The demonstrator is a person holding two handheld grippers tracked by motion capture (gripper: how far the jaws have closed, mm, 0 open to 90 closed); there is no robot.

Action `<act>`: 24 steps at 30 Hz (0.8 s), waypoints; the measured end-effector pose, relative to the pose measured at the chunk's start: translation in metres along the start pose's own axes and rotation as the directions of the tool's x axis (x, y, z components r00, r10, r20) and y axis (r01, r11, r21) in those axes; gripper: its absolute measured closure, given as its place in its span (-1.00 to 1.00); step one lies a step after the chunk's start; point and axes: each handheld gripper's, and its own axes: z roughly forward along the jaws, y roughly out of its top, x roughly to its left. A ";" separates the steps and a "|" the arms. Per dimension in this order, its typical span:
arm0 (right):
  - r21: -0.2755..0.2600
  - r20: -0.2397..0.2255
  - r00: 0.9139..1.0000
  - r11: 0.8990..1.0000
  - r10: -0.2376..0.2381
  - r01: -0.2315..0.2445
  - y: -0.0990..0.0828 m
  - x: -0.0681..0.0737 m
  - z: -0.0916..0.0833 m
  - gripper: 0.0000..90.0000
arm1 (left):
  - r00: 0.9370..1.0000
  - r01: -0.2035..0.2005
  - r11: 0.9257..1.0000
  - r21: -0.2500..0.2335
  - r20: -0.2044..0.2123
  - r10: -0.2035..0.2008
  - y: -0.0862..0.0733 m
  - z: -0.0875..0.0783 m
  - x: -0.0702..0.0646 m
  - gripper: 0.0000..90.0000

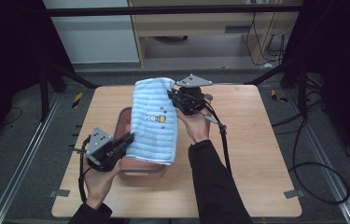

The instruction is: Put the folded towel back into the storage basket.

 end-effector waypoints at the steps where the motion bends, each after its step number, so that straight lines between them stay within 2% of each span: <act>1: 0.000 -0.002 1.000 1.000 -0.003 0.003 0.000 0.001 0.002 0.84 | 1.000 0.003 1.000 0.000 -0.003 -0.003 -0.001 0.000 0.002 0.91; 16: 0.022 -0.026 1.000 1.000 0.001 0.000 -0.006 0.012 0.035 0.84 | 0.998 0.023 0.999 0.023 -0.061 -0.022 -0.011 -0.001 0.022 0.91; 24: 0.038 -0.032 0.999 0.999 -0.004 0.005 -0.011 0.016 0.049 0.84 | 0.997 0.027 0.998 0.056 -0.079 -0.023 -0.019 0.007 0.027 0.91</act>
